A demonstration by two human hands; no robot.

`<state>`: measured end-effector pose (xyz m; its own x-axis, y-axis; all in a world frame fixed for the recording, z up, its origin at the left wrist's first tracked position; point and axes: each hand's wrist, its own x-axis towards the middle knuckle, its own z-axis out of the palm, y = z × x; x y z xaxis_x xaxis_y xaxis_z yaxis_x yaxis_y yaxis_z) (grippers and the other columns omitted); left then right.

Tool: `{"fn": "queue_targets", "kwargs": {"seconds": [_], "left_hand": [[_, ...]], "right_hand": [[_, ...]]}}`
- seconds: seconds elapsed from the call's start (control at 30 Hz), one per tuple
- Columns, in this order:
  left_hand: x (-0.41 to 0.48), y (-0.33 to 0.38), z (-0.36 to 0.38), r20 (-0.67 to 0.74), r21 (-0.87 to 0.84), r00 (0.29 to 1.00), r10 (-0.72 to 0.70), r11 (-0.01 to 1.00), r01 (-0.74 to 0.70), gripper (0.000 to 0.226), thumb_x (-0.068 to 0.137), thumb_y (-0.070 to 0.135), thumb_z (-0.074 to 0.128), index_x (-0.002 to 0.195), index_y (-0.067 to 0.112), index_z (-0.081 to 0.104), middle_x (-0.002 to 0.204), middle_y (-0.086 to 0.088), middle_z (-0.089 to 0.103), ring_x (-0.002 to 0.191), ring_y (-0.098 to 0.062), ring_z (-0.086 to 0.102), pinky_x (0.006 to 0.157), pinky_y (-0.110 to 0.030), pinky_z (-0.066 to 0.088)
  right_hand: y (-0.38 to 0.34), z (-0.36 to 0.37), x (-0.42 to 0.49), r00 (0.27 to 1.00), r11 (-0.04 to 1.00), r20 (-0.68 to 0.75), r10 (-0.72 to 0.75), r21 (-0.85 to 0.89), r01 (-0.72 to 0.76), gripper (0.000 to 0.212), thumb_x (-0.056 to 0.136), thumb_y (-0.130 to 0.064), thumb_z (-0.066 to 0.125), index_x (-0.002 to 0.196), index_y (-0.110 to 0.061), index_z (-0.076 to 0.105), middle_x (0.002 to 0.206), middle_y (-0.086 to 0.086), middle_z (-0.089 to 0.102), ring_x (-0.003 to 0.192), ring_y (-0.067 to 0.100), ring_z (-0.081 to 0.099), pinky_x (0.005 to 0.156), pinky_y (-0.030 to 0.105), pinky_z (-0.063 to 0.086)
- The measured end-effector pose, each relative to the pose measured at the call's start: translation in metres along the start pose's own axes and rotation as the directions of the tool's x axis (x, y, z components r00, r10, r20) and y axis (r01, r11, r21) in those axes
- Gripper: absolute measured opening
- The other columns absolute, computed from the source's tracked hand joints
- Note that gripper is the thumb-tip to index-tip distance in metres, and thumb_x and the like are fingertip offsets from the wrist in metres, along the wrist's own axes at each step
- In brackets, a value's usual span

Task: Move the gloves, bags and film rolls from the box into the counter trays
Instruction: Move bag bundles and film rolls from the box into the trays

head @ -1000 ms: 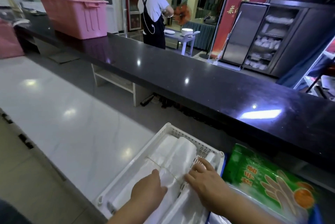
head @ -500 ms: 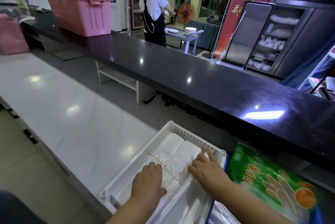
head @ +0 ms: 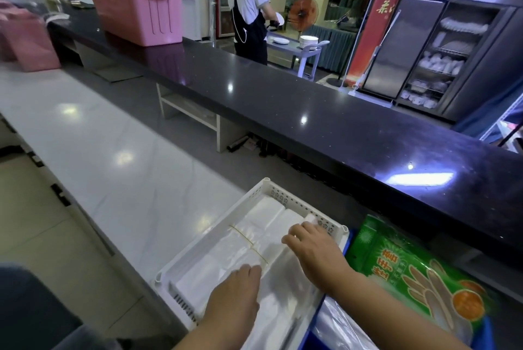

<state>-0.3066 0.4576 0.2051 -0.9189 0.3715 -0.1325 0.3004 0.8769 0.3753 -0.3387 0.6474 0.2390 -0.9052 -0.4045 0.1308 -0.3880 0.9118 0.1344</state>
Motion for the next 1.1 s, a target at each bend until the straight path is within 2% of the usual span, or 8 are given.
{"fn": "queue_targets", "kwargs": {"seconds": [0.1,0.23,0.4,0.47,0.53,0.63,0.8,1.1], "left_hand": [[-0.006,-0.002,0.002,-0.098,0.082,0.994,0.057,0.995,-0.049,0.045,0.082,0.01,0.052,0.122,0.027,0.039,0.115,0.003,0.045,0.107,-0.021,0.044,0.073,-0.028,0.032],[-0.02,-0.012,0.001,-0.028,0.14,0.999,-0.016,0.99,0.019,0.032,0.08,0.003,0.047,0.101,0.025,0.057,0.105,0.001,0.054,0.1,-0.022,0.046,0.069,-0.029,0.026],[-0.044,-0.031,-0.01,-0.077,0.194,0.992,-0.103,0.974,0.116,0.046,0.078,-0.007,0.045,0.103,0.025,0.065,0.099,0.001,0.062,0.098,-0.021,0.047,0.069,-0.029,0.025],[-0.063,-0.038,-0.029,-0.215,0.16,0.967,-0.139,0.972,0.175,0.039,0.078,-0.002,0.055,0.097,0.029,0.068,0.09,0.006,0.063,0.084,-0.015,0.047,0.064,-0.025,0.026],[-0.089,-0.051,-0.051,-0.346,0.119,0.928,-0.14,0.974,0.191,0.024,0.062,0.008,0.078,0.072,0.029,0.071,0.067,0.01,0.062,0.064,-0.01,0.044,0.054,-0.018,0.026],[-0.13,-0.086,-0.072,-0.455,0.022,0.874,-0.171,0.979,0.203,0.023,0.057,0.008,0.084,0.062,0.024,0.067,0.058,0.007,0.061,0.058,-0.017,0.054,0.052,-0.026,0.038],[-0.195,-0.164,-0.081,-0.473,-0.054,0.771,-0.426,0.888,0.458,0.003,0.079,0.02,0.07,0.079,0.024,0.071,0.072,0.005,0.067,0.073,-0.018,0.054,0.059,-0.029,0.035],[-0.339,-0.328,-0.035,-0.279,-0.098,0.681,-0.677,0.726,0.681,0.01,0.081,0.019,0.062,0.081,0.022,0.071,0.081,-0.003,0.071,0.081,-0.025,0.06,0.058,-0.03,0.041]], "right_hand": [[-0.007,0.009,-0.003,0.995,0.995,0.086,-0.051,0.091,0.043,0.022,0.068,-0.013,0.072,0.088,-0.018,0.066,0.082,0.001,0.065,0.069,0.02,0.061,0.055,0.03,0.049],[-0.006,0.028,0.009,0.969,0.974,0.245,0.039,0.208,-0.092,0.017,0.089,-0.022,0.044,0.1,-0.015,0.055,0.101,0.005,0.054,0.088,0.024,0.051,0.065,0.032,0.039],[0.002,0.033,0.025,0.929,0.95,0.316,0.193,0.176,-0.258,0.011,0.091,-0.024,0.043,0.088,-0.018,0.052,0.091,0.001,0.051,0.079,0.019,0.051,0.063,0.033,0.045],[-0.004,0.024,0.028,0.942,0.966,0.258,0.214,0.09,-0.244,0.011,0.09,-0.022,0.044,0.086,-0.017,0.053,0.088,0.001,0.054,0.076,0.019,0.052,0.059,0.03,0.04],[-0.021,0.01,0.031,0.977,0.983,0.146,0.155,0.08,-0.168,0.016,0.091,-0.022,0.045,0.082,-0.014,0.055,0.085,0.003,0.06,0.072,0.02,0.051,0.056,0.031,0.039],[-0.072,-0.02,0.039,1.0,0.98,-0.02,0.012,0.198,-0.008,0.016,0.089,-0.023,0.05,0.079,-0.015,0.058,0.076,0.002,0.063,0.067,0.023,0.055,0.053,0.03,0.045],[-0.181,-0.062,0.052,0.976,0.924,-0.176,-0.132,0.334,0.185,0.007,0.084,-0.022,0.058,0.078,-0.02,0.059,0.066,-0.002,0.065,0.057,0.024,0.057,0.047,0.028,0.044],[-0.4,0.011,0.063,0.952,0.862,0.081,-0.294,0.452,0.227,0.018,0.091,-0.033,0.05,0.09,-0.017,0.059,0.081,0.003,0.069,0.071,0.024,0.063,0.06,0.038,0.051]]}}
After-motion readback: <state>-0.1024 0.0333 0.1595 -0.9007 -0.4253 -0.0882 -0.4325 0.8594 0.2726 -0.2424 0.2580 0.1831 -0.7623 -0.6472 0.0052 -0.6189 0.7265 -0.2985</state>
